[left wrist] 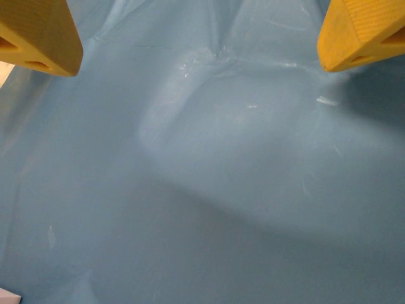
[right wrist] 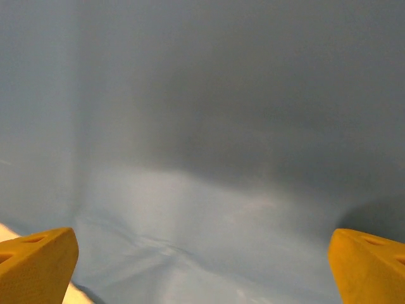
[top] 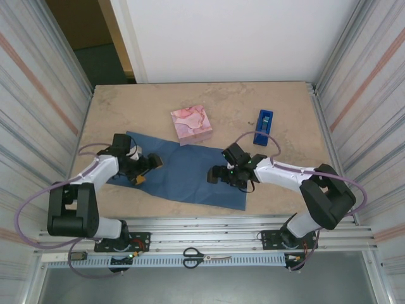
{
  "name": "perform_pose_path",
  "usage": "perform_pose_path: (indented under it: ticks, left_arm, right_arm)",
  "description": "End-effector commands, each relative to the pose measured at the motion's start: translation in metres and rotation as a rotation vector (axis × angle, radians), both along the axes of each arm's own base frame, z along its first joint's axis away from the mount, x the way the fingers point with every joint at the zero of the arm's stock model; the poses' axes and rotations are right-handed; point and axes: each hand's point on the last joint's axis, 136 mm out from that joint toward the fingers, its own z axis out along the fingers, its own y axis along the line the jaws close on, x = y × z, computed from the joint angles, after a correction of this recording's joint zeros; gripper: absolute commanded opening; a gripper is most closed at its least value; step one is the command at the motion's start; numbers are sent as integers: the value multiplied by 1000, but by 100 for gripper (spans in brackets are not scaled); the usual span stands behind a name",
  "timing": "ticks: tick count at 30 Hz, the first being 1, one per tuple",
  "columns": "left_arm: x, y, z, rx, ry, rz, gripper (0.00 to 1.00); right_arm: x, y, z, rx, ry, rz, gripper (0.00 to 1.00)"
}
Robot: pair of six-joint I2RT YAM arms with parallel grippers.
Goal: Wrap the gift box in paper
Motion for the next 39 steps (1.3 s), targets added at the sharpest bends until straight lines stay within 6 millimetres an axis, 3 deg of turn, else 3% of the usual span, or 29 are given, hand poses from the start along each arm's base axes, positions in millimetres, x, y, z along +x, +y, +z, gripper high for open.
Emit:
perform_pose_path:
  ticks: [1, 8, 15, 19, 22, 25, 27, 29, 34, 39]
  left_arm:
    - [-12, -2, -9, -17, 26, 25, 96]
    - [-39, -9, -25, -58, 90, 43, 95]
    - [-69, -29, -27, -71, 118, 42, 96]
    - [-79, -39, -24, -63, 105, 40, 97]
    - [-73, -45, -10, -71, 36, 36, 98]
    - [-62, -47, 8, -81, -42, 21, 98]
    - [-56, -47, 16, -67, -77, 4, 98]
    - [-54, -47, 18, -55, -84, -17, 97]
    - [-55, -43, 8, -11, -28, -62, 94]
    - [-67, -43, -9, -8, 39, -84, 88]
  right_arm:
    - [-6, -17, -6, -13, 34, -75, 99]
    - [-10, -64, -15, -99, 53, -87, 99]
    - [8, -99, -7, -137, 22, -119, 99]
    - [23, -93, 20, -97, -35, -110, 99]
    - [28, -71, 44, 6, -80, -98, 98]
    - [23, -47, 51, 100, -79, -104, 93]
    - [15, -32, 46, 137, -57, -90, 89]
    - [6, -31, 33, 109, -23, -88, 86]
    - [-5, -54, 0, 3, 64, -100, 83]
    - [-6, -78, -16, -44, 97, -127, 82]
